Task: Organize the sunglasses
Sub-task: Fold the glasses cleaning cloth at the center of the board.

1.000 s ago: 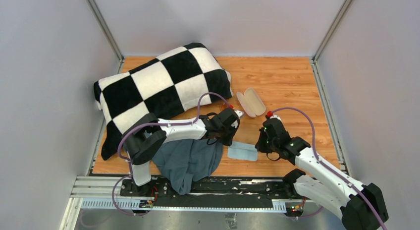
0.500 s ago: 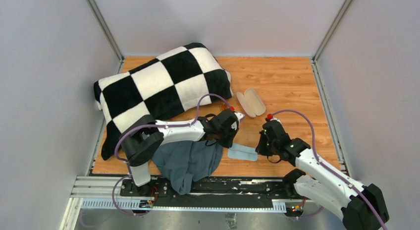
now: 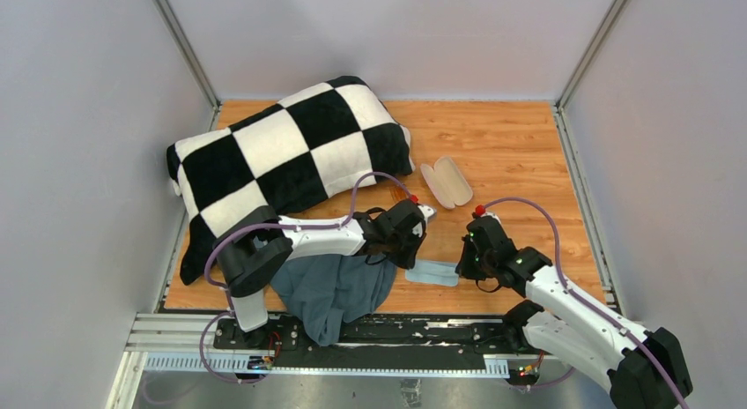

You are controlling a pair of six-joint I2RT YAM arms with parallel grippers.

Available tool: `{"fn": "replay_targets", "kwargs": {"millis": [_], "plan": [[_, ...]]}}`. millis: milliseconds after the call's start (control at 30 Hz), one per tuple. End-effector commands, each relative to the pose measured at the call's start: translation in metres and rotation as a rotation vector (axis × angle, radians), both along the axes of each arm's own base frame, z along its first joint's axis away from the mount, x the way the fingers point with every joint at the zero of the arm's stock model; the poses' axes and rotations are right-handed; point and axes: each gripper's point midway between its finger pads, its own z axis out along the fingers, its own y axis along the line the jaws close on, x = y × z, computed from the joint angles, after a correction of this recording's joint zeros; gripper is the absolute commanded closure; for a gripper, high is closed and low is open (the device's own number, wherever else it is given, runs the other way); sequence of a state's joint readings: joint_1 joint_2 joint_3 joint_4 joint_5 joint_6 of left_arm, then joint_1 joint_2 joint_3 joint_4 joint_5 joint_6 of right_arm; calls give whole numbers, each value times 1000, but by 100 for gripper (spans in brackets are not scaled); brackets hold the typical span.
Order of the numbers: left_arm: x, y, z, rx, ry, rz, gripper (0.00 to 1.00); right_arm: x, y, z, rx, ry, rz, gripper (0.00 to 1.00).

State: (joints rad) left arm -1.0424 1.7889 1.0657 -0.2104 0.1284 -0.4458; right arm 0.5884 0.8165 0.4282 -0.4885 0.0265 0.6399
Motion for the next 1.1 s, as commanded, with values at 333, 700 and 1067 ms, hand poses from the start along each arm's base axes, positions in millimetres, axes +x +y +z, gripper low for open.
{"fn": "replay_targets", "kwargs": {"millis": [333,700,1067], "plan": [[-2,2,-1,7,-13,9,100,-14,-5,-14,-27,49,18,100],[-8,9,12,-1,-15,13,72,-27,11,-16,49,87,110,90],[-12,18,36,-42,-32,46,69,-24,12,2,70,36,129,74]]}}
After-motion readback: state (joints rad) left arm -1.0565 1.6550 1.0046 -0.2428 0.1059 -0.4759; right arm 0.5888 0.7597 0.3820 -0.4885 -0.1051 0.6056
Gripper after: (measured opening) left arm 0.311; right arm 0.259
